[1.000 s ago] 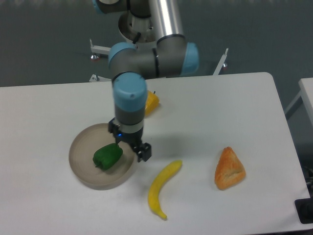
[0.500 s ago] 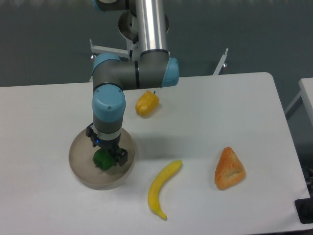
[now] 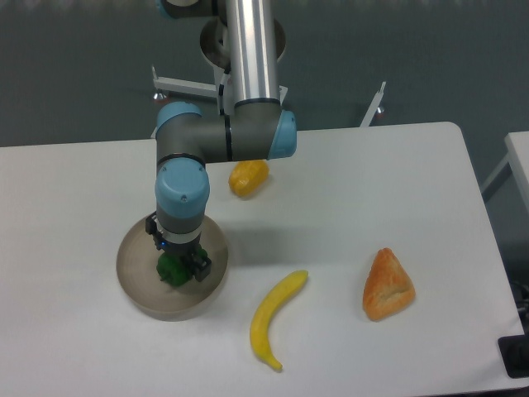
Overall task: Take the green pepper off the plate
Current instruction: 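Close the gripper around the green pepper on the plate, then lift the green pepper off the plate and carry it toward the bread piece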
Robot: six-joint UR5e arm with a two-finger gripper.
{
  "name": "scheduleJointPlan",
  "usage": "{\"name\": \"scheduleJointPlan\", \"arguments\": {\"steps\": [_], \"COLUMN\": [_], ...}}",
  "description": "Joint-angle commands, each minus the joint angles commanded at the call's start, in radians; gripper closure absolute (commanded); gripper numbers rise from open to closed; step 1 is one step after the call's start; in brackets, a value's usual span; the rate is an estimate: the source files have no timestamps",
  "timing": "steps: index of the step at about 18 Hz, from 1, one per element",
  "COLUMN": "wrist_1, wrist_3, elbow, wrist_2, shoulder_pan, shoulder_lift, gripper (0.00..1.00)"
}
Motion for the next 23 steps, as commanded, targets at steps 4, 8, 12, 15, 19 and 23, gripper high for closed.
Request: {"name": "scheduleJointPlan", "arguments": {"steps": [4,8,12,15,19,23], "wrist_1": [-0.003,-0.012,-0.032,-0.034,-0.061,-0.106], "wrist_3": [0.009,0.009,0.015,0.159,0.199,0.300], "elbow": [0.000,0.008,0.000,0.003,-0.002,-0.002], "wrist_2": [0.012,0.012,0.003,0.011,0.011,0.011], "shoulder_pan": [0.015,0.055,0.176,0.248,0.325,0.389], "shoulder_lift": [0.049,0.094,0.150,0.176,0.198,0.204], "gripper": [0.75,0.79,0.83,0.85,0.85,0.85]}}
